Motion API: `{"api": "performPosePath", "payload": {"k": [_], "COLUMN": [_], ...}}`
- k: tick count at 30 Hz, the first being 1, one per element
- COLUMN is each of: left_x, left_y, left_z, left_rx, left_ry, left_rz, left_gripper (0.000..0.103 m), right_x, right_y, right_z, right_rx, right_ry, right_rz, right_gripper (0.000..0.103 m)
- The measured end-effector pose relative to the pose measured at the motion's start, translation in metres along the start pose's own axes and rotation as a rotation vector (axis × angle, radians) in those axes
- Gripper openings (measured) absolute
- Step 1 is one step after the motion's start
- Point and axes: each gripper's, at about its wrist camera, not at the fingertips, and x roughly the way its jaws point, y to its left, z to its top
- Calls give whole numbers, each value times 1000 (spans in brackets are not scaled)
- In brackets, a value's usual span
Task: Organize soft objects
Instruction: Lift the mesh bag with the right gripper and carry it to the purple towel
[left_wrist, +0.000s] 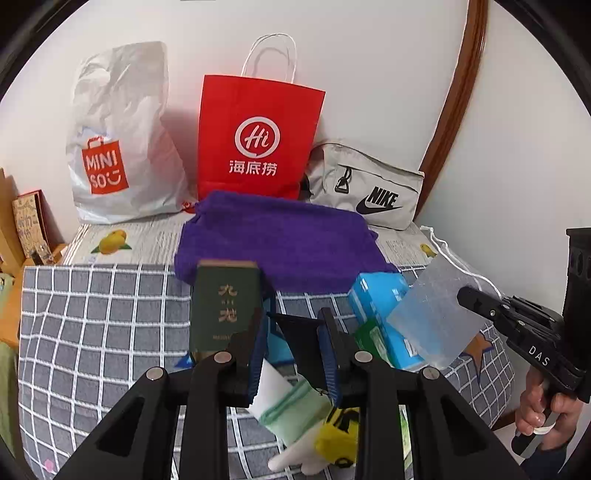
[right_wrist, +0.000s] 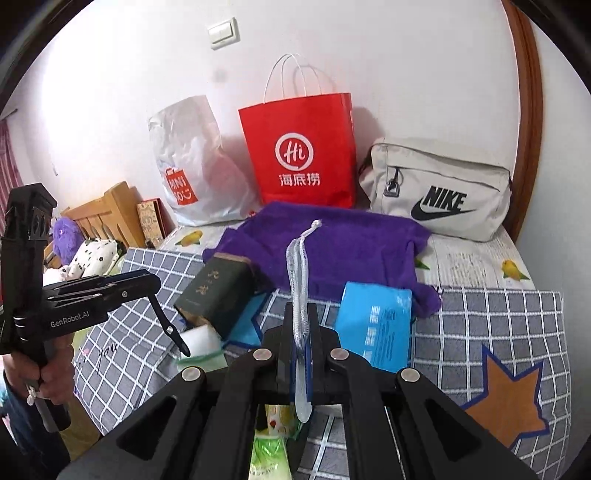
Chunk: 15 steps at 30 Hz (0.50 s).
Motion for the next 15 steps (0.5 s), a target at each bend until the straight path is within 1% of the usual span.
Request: {"api": "performPosePath", "payload": {"k": [7, 15], "left_x": [9, 30], "left_y": [2, 7], "left_z": [24, 51], "left_rx": [14, 34], "left_ry": [-14, -17], "left_rz": [11, 21], "left_gripper": [27, 27], "right_x": [10, 35], "right_y": [-8, -27], "right_z": [20, 46], "right_rx": [11, 18], "right_ry": [-25, -28], "right_rz": [-4, -43], "right_gripper": [3, 3]}}
